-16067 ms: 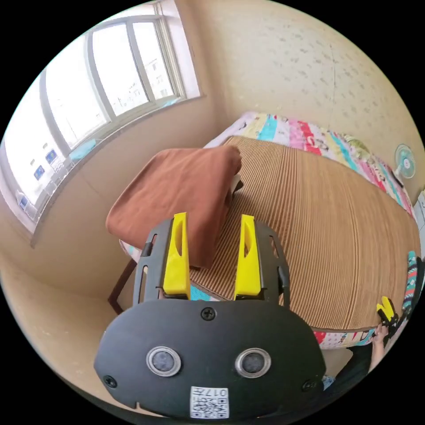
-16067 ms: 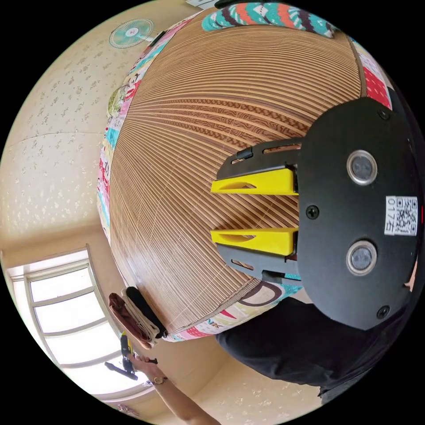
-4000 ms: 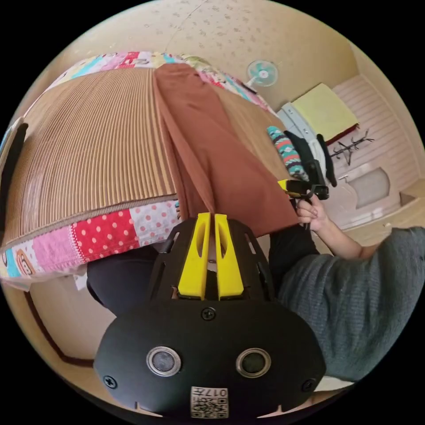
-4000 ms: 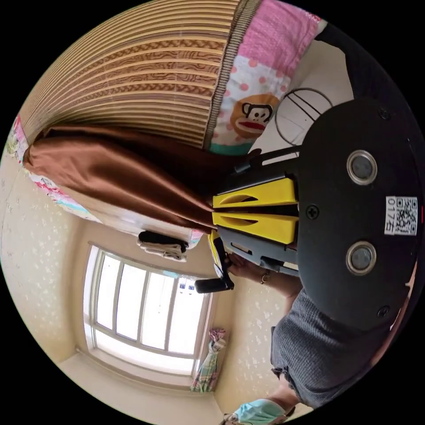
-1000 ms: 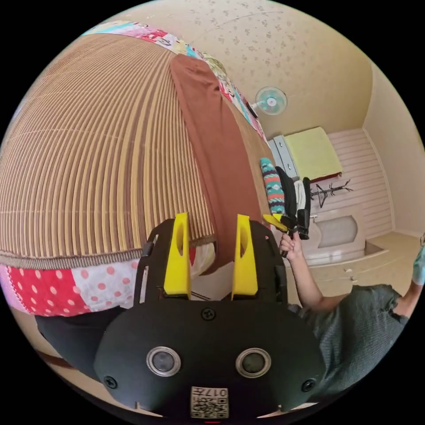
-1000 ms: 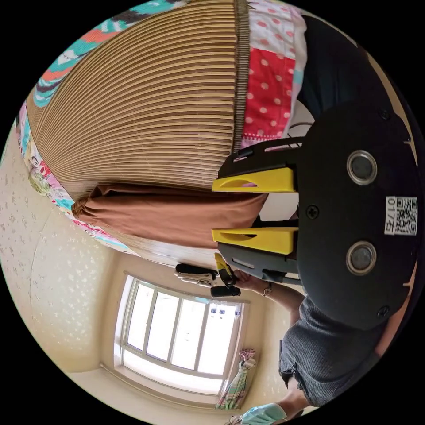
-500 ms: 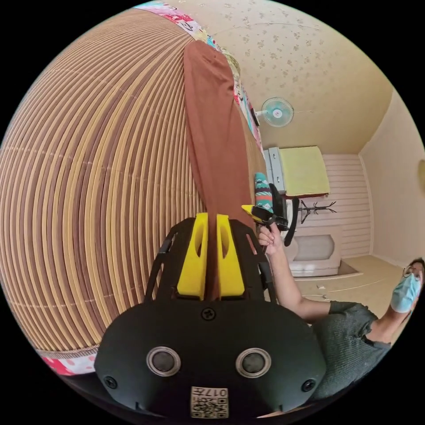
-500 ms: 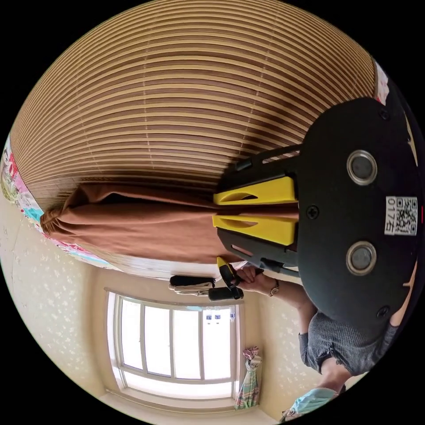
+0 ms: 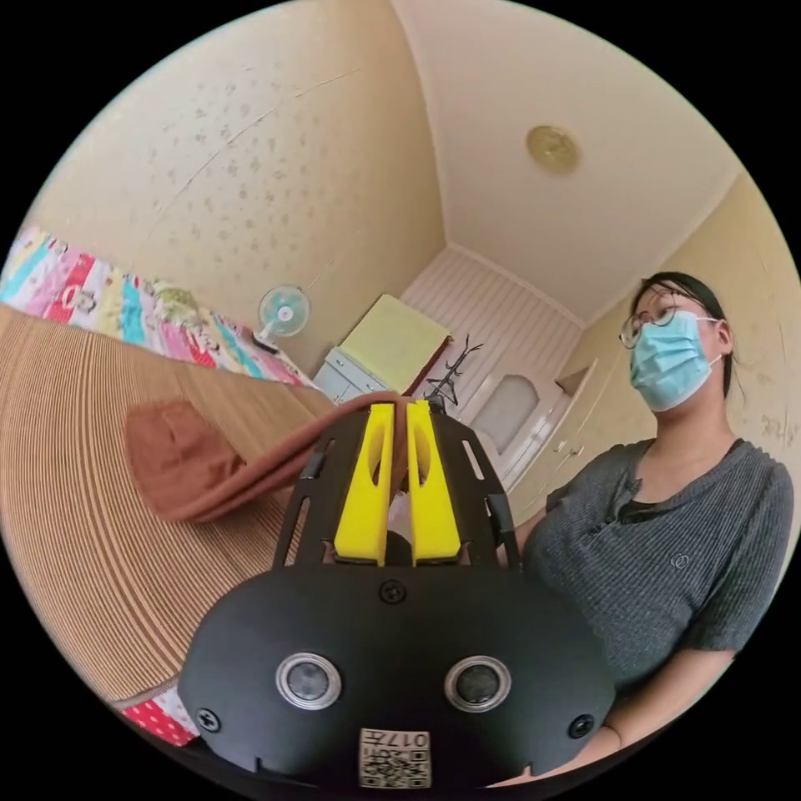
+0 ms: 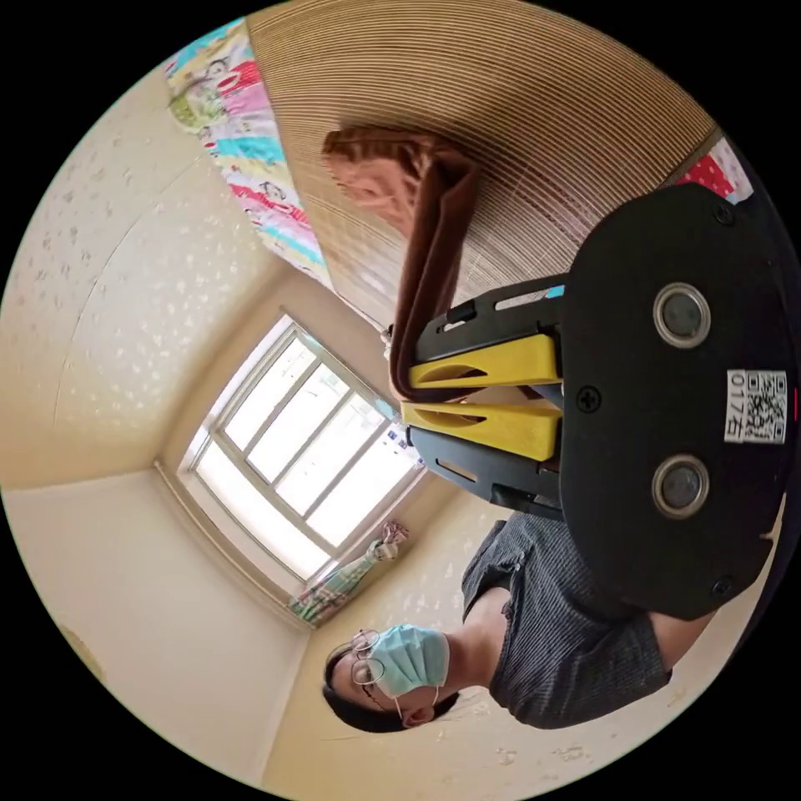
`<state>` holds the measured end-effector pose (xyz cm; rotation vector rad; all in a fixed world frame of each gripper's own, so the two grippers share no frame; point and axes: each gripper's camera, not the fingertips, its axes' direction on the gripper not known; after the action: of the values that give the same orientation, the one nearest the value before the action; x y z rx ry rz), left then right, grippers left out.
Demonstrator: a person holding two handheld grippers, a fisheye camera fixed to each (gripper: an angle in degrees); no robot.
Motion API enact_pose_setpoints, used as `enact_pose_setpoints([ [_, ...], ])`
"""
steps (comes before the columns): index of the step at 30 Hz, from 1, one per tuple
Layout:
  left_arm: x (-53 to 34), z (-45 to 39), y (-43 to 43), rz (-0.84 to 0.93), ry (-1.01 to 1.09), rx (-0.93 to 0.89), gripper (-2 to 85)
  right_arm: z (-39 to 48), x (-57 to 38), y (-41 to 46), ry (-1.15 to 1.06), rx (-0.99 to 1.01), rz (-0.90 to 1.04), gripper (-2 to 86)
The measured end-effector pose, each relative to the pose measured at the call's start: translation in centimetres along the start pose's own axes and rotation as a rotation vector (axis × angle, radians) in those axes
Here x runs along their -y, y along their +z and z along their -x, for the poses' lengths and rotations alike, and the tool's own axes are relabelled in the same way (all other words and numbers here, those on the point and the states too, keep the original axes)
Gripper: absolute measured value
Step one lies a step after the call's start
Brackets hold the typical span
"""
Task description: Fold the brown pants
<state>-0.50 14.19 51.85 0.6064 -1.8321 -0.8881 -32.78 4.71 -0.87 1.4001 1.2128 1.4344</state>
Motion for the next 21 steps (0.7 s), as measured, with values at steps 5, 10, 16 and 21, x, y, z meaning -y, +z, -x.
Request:
enact_pose_setpoints([
  [5,5.1,-10.3,-2.8,-0.146,0.228,-0.091,2.3,13.5,4.2,-1.3,-0.296,-0.012,-0.025,1.8],
  [10,9.5,-18.8,-4.8,-0.27,0.373,-0.108,2.0,26.2,6.8,-1.8,-0.52,-0.057,-0.082,1.8],
  [16,13.4,-23.3,-4.6,-0.358,0.369,-0.042,1.8,31.2,9.1,-1.2,-0.519,-0.154,-0.153,1.7],
  [21,17.6,-16.7,-0.6,-0.301,0.283,0.112,1.4,26.8,12.5,-0.1,-0.382,-0.278,-0.193,1.5],
])
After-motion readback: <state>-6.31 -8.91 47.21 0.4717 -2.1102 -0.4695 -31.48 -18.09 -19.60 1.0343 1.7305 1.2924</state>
